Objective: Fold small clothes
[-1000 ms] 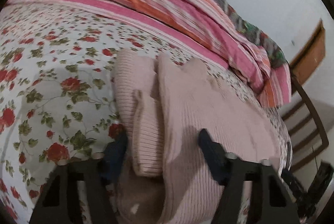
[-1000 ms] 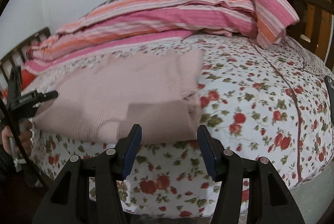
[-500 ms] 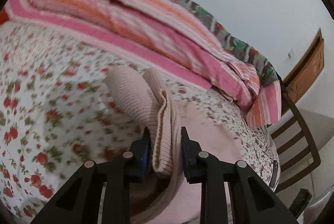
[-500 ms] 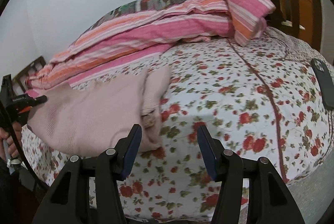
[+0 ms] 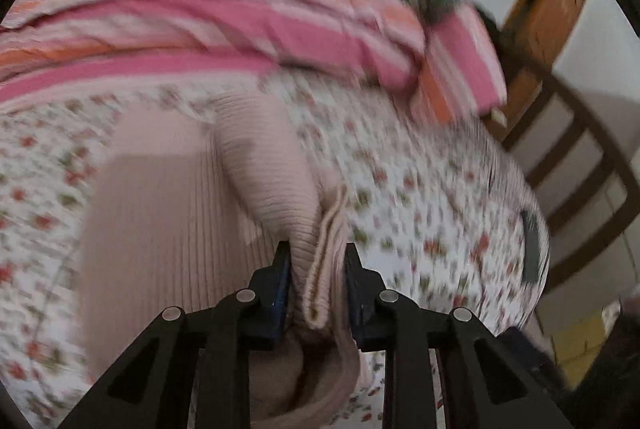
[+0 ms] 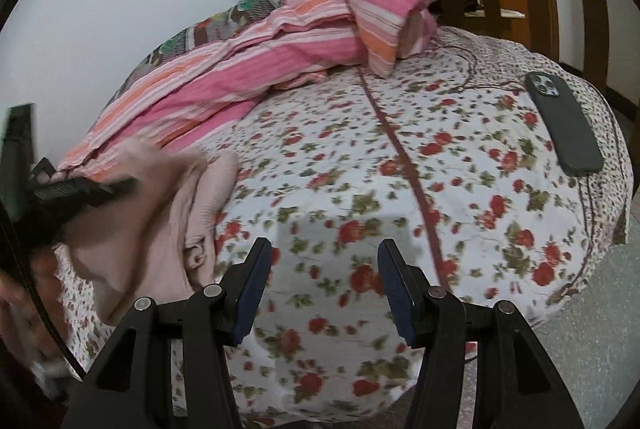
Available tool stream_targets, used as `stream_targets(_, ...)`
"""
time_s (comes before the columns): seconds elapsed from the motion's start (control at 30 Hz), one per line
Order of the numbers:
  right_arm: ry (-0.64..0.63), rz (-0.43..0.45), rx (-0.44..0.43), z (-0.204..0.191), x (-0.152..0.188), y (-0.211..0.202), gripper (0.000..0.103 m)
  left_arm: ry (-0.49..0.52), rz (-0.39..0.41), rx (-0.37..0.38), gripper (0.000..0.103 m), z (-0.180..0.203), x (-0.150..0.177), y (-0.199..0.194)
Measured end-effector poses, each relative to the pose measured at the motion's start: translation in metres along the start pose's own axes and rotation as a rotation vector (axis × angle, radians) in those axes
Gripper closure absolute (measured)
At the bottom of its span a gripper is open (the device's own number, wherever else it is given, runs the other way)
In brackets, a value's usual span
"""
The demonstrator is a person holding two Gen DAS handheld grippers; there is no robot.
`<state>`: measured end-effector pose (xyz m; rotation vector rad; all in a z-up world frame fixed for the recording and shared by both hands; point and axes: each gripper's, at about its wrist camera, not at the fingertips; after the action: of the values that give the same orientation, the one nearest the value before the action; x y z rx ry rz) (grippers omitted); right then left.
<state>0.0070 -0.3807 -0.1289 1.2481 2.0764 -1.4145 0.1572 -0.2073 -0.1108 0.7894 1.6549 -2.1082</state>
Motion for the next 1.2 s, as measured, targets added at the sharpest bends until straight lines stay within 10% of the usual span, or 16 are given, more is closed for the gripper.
stream_targets(0.17,-0.049,-0.013,-0.001,-0.001,0.005,-0.002,0.048,-0.005,0.010,0.128,0.045,-0.002,0.001,-0.007)
stream_targets(0.3,-0.086,-0.016,-0.043,-0.014,0.006,0.002,0.048,-0.062,0.104,0.228,0.040,-0.031,-0.010,-0.040)
stream_targets(0.67,-0.041,0.024,-0.403,-0.080,-0.010,0.020,0.041,-0.042,0.163,-0.057,0.036,-0.118,0.026,-0.061)
stream_targets(0.8,-0.056,0.006,-0.407,-0.110,-0.011,0.044,0.042,-0.075,0.129,-0.050,0.035,-0.142,0.042,-0.049)
stream_targets(0.93,-0.114,-0.024,-0.283,-0.127,-0.007,0.071,0.096,-0.097,0.124,0.005,0.035,-0.151,0.050,-0.046)
stream_targets(1.1,-0.228,0.098,-0.290,-0.118,0.009,0.046,0.098,-0.077,0.138,0.068,0.035,-0.153,0.054,-0.045)
stream_targets(1.2,-0.137,-0.006,-0.211,-0.093,0.023,0.076,0.099,-0.051,0.115,0.126,0.034,-0.149,0.057,-0.039)
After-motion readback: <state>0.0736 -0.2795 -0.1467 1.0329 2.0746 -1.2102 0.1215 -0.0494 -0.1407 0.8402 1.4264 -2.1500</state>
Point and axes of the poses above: each gripper's, at about its wrist camera, not at the fingertips, and y roughly the way its jaws point, z to its right, x to its underside, and after that the axes turned 10 degrees about -x, right-handed
